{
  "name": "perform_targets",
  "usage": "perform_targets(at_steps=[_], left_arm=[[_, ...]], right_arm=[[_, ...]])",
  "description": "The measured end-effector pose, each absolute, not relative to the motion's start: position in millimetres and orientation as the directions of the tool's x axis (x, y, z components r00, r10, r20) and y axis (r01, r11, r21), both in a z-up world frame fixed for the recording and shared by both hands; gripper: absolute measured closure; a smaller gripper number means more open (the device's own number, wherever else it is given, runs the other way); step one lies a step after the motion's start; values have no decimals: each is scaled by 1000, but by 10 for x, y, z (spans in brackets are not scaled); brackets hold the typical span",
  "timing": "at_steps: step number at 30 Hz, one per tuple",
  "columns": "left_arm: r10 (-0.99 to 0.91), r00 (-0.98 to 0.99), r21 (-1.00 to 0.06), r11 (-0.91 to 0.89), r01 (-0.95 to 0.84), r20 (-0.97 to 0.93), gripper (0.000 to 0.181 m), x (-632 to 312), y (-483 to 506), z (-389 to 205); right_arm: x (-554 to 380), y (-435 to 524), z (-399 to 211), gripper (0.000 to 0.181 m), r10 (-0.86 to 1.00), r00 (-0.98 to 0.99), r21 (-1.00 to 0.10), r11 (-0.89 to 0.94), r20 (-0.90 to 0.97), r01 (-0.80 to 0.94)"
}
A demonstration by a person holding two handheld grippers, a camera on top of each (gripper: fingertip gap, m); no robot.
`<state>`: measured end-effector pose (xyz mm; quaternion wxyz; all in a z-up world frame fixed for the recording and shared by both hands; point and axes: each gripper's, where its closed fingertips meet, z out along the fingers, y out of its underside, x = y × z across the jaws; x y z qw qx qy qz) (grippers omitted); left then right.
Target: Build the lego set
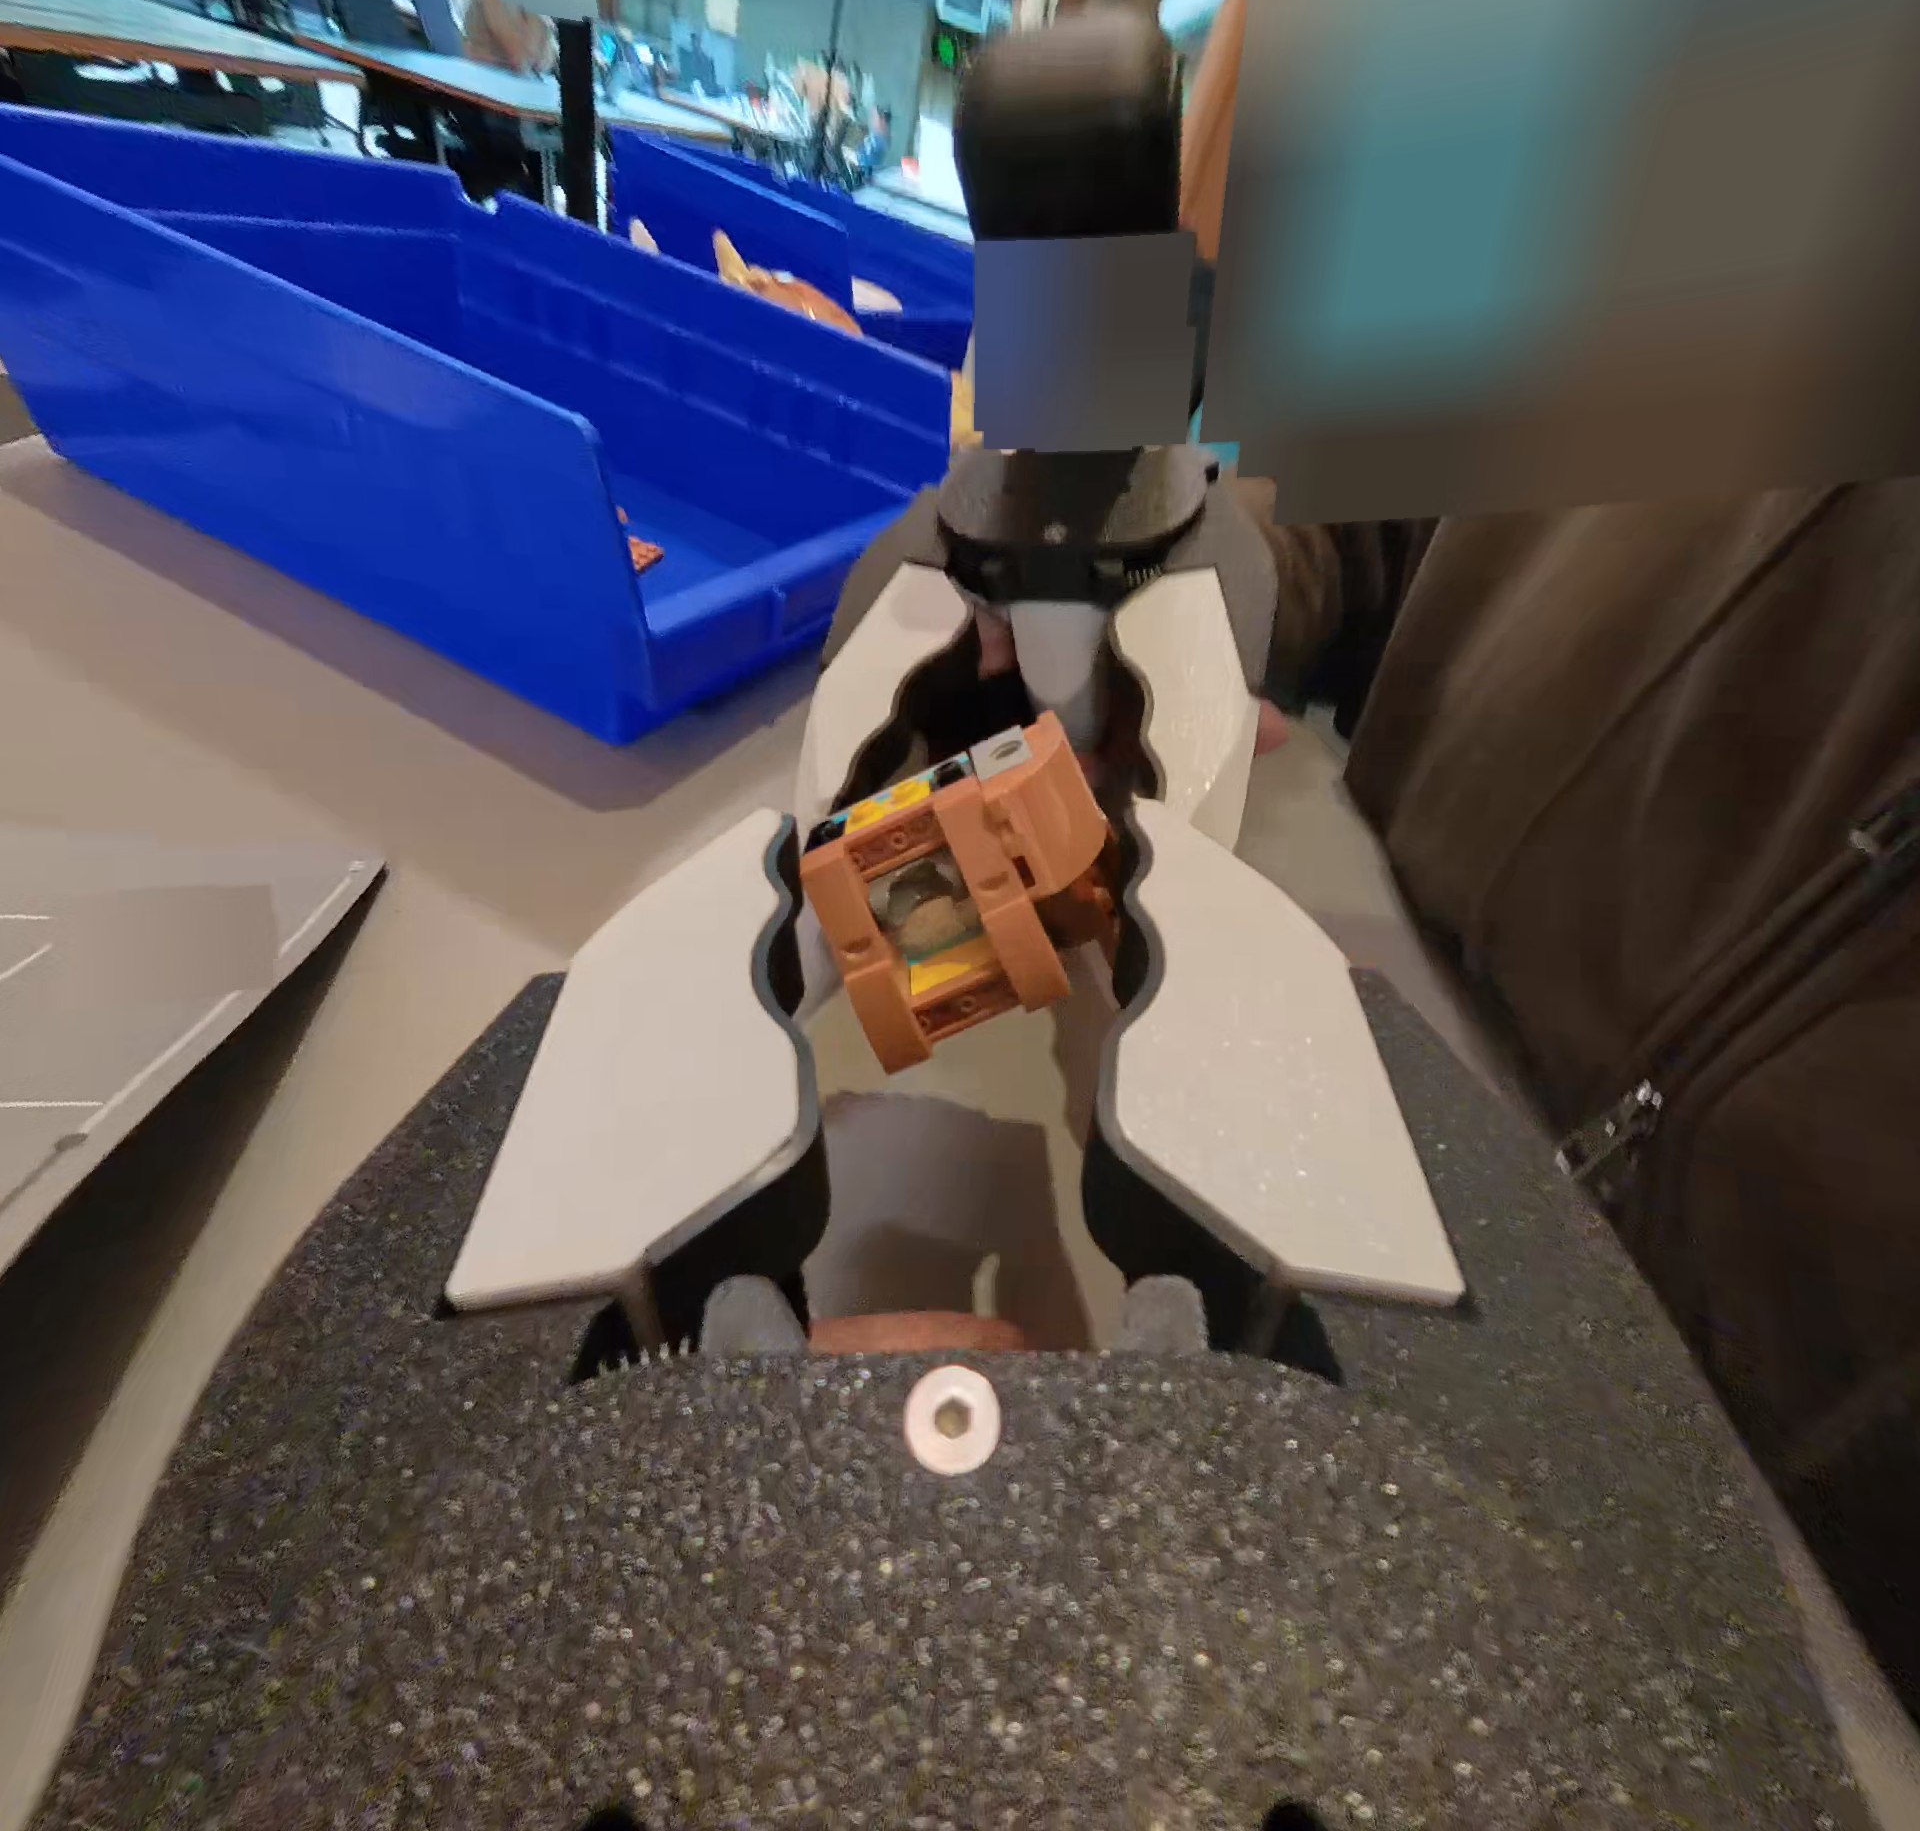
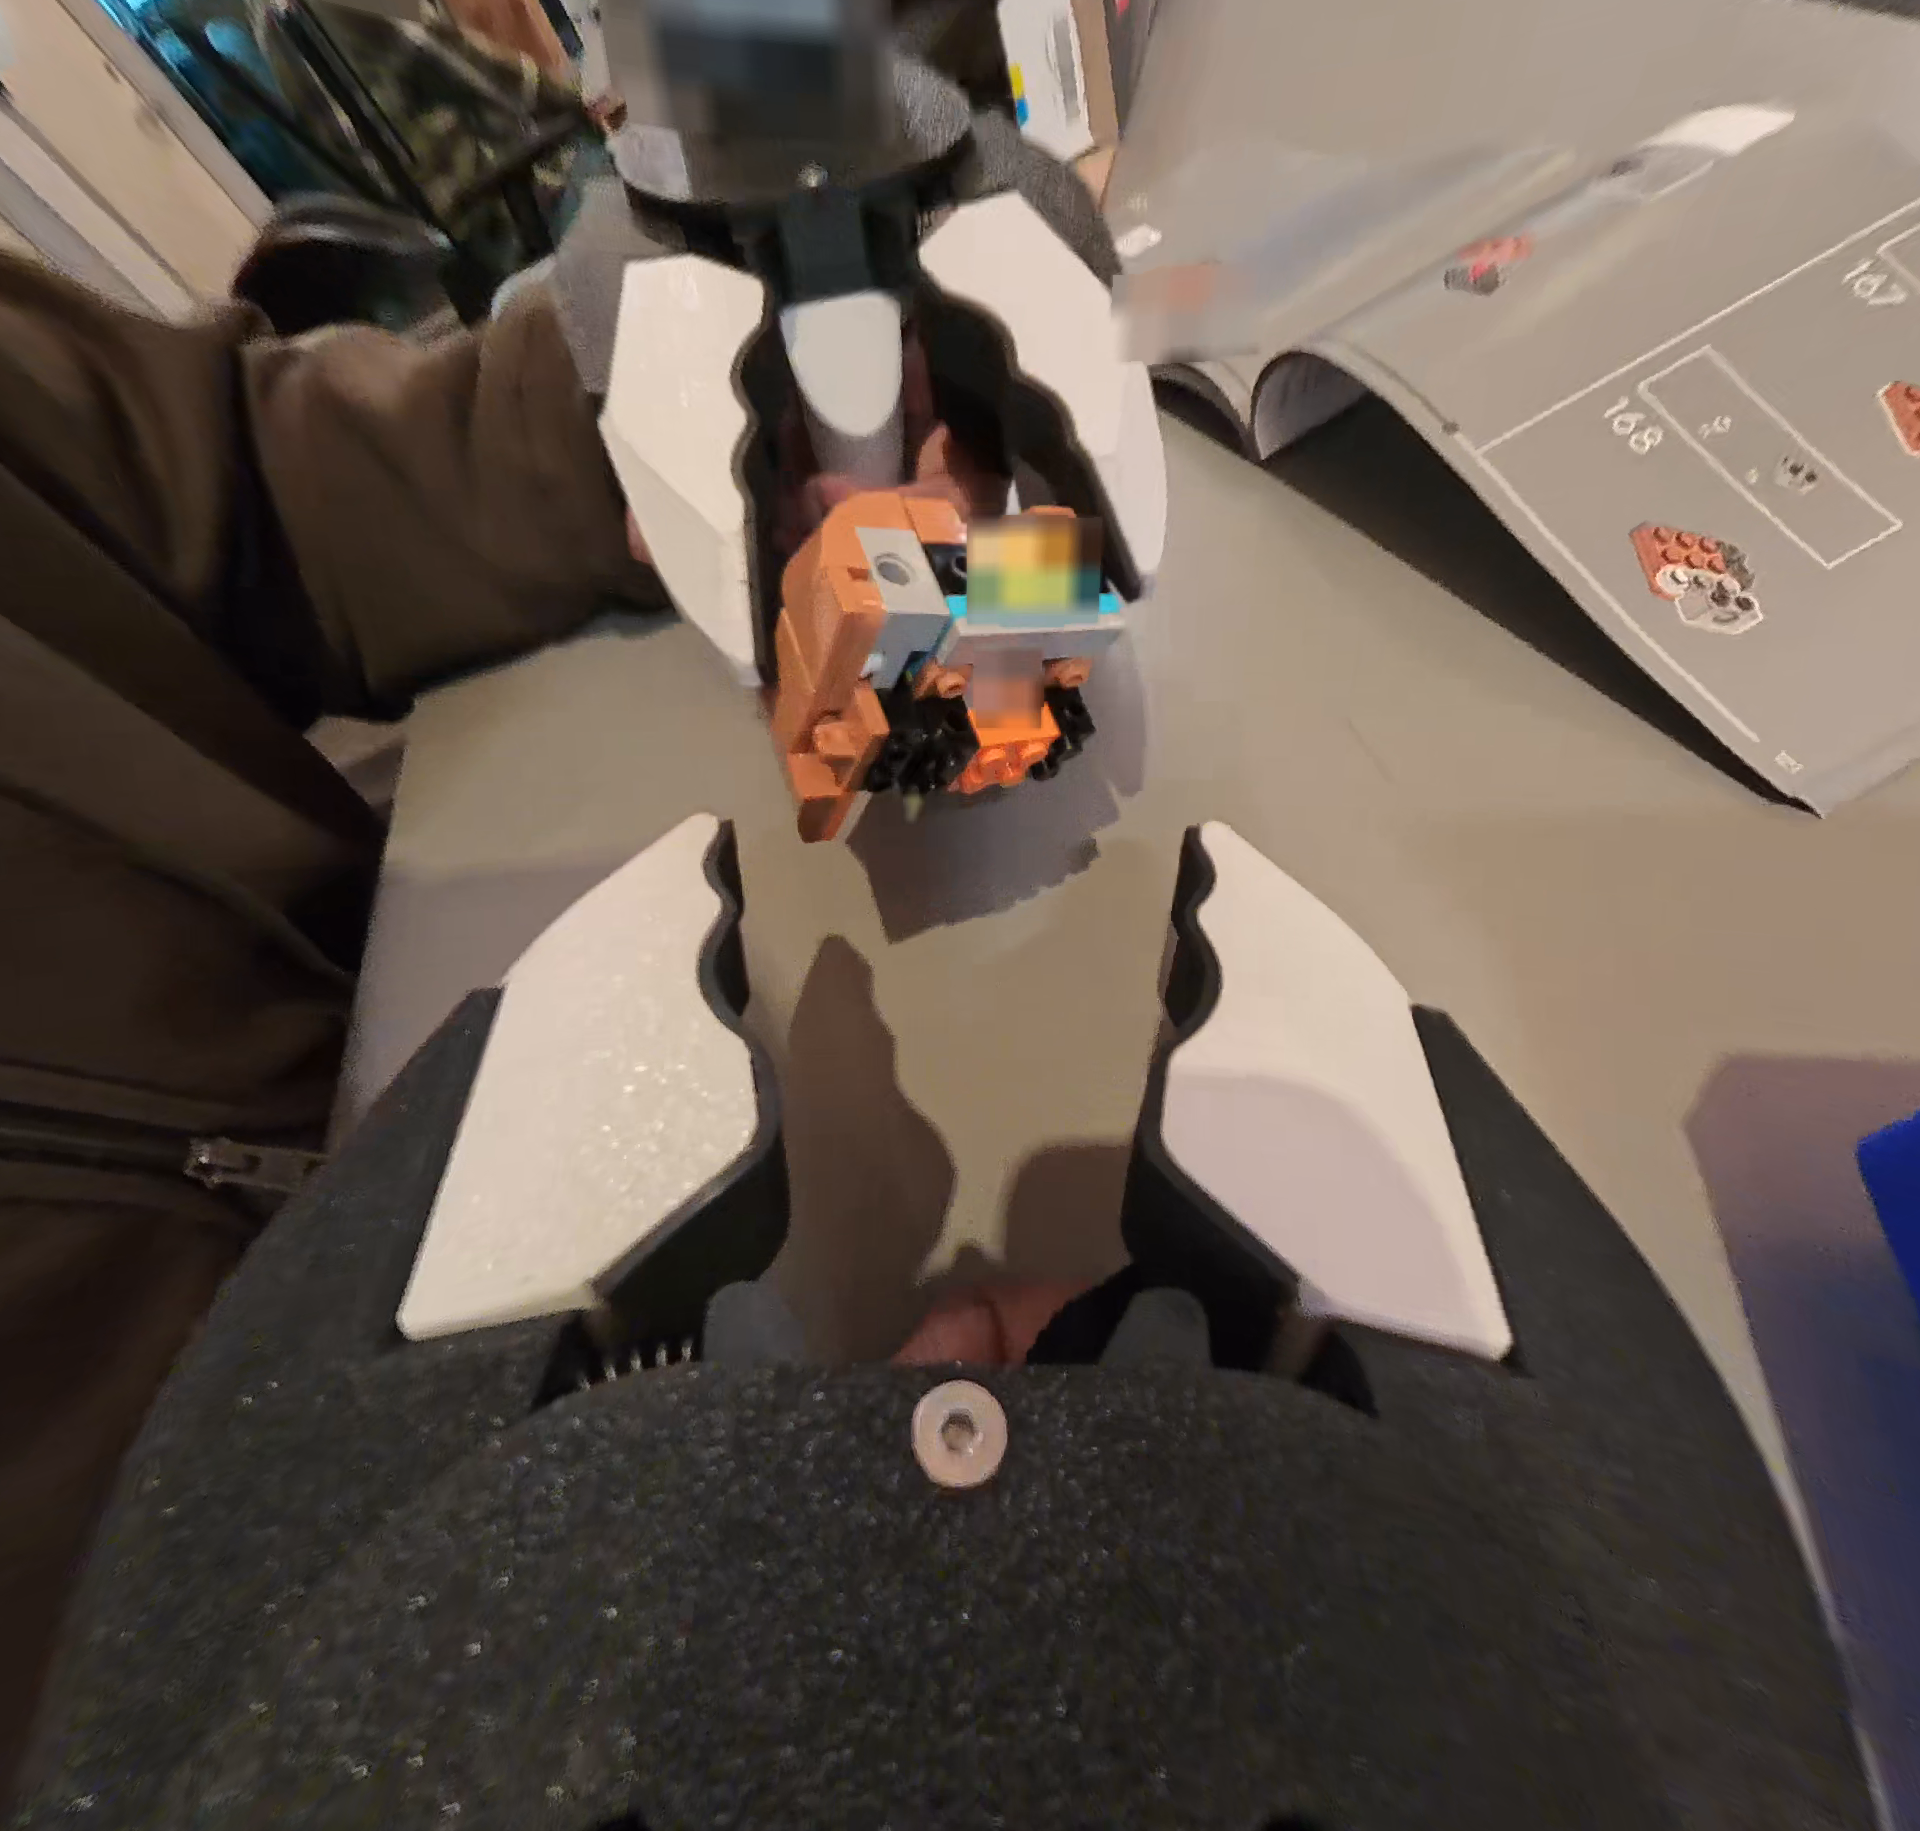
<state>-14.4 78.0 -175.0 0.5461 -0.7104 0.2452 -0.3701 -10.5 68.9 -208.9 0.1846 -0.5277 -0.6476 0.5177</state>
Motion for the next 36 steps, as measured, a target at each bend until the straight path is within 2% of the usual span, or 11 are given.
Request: perform_targets(at_steps=[2, 7, 12, 16, 27, 36], left_arm=[[-728, 623, -947, -314, 70, 288, 123, -134, 795, -1779], [-684, 671, -915, -403, -21, 286, 123, -83, 846, -1973], [-575, 696, -817, -577, 29, 431, 124, -96, 894, -2152], [-496, 668, -725, -683, 94, 554, 124, -160, 872, -2237], [-471, 565, -667, -717, 203, 678, 122, -387, 832, -2102], [-478, 627, -657, -750, 73, 615, 122, -446, 808, -2186]], right_arm=[[-114, 659, -2090, 102, 873, -372, -865, -102, -314, 491], [-125, 632, -2176, 110, 884, -349, -838, -81, -310, 539], [-138, 606, -2261, 119, 824, -281, -738, -224, -492, 637], [-159, 660, -2265, 135, 784, -247, -694, -297, -569, 656], [-195, 683, -2263, 144, 750, -242, -662, -324, -615, 676], [-234, 663, -2258, 144, 757, -255, -669, -301, -601, 680]])
